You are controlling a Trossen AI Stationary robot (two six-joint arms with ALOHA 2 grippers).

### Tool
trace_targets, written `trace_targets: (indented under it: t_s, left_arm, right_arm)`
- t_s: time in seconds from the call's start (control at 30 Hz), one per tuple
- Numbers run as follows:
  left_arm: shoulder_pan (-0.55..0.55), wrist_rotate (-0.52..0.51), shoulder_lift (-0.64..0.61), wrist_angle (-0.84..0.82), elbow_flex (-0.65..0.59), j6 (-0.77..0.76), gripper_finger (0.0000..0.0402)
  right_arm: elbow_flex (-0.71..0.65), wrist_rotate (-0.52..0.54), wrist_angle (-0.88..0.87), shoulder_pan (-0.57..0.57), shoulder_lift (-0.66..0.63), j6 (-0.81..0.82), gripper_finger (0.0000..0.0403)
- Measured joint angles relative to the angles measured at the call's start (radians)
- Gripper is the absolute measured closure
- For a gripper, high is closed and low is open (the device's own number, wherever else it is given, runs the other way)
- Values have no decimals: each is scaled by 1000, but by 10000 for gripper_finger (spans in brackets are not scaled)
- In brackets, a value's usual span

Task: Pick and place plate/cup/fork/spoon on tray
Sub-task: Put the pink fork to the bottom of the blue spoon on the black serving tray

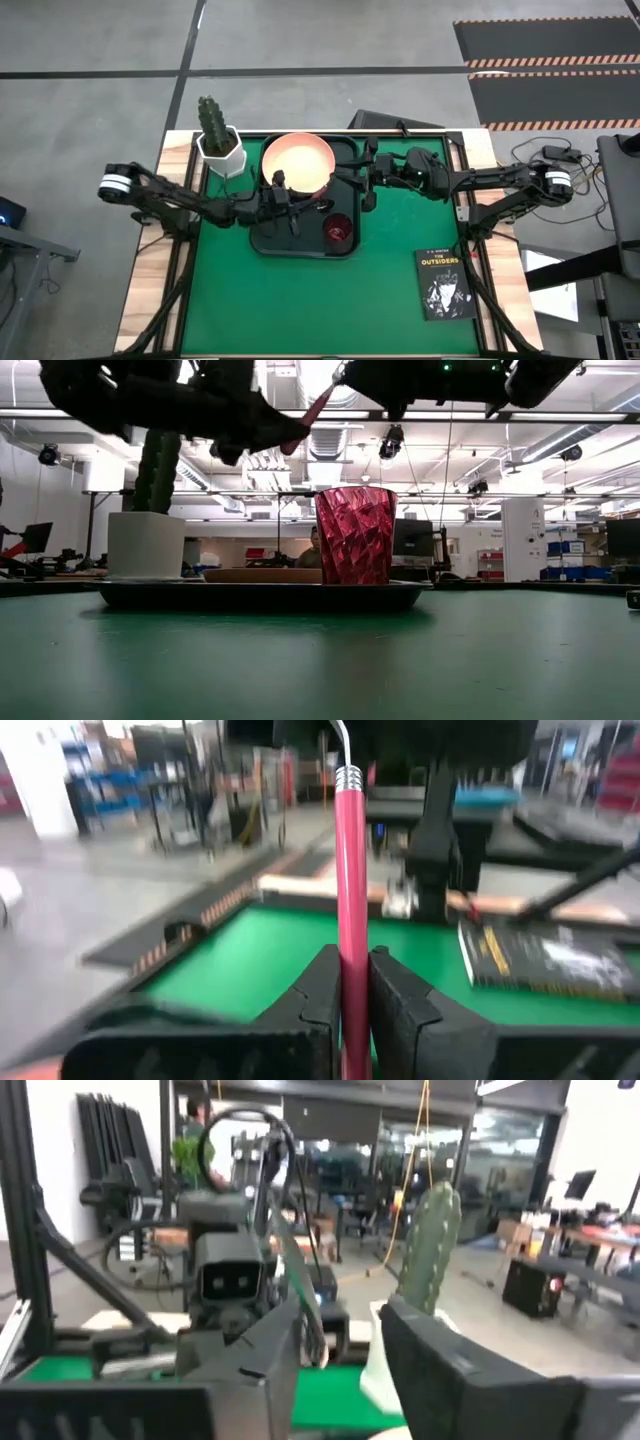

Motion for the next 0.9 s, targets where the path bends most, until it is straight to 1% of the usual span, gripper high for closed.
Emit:
trace_targets:
  t_s: [0.17,0.23,0.33,0.43,0.53,0.6,0.67,0.73,0.9]
  left_arm:
    - [-2,-5,-172,-330,0,-79,385]
    - [-1,-25,-243,-452,0,-108,385]
    - [-1,-28,-341,-616,0,-165,385]
    - [-1,-22,-437,-818,0,-257,385]
    - [-1,-12,-532,-1034,0,-386,384]
    - [0,25,-585,-1151,0,-468,384]
    - [0,87,-613,-1229,0,-541,384]
    - [-1,139,-616,-1276,0,-602,384]
    - [0,269,-533,-1326,0,-697,384]
  right_arm:
    - [0,39,-210,-1,-87,3,245]
    - [0,47,-292,-1,-128,2,239]
    - [0,47,-397,-1,-191,8,234]
    - [0,47,-487,-1,-252,23,235]
    - [0,47,-557,-1,-302,33,238]
    - [0,47,-594,-1,-325,34,240]
    - [0,46,-629,-1,-340,34,242]
    - [0,46,-659,-1,-347,34,245]
    - [0,46,-722,-1,-342,30,252]
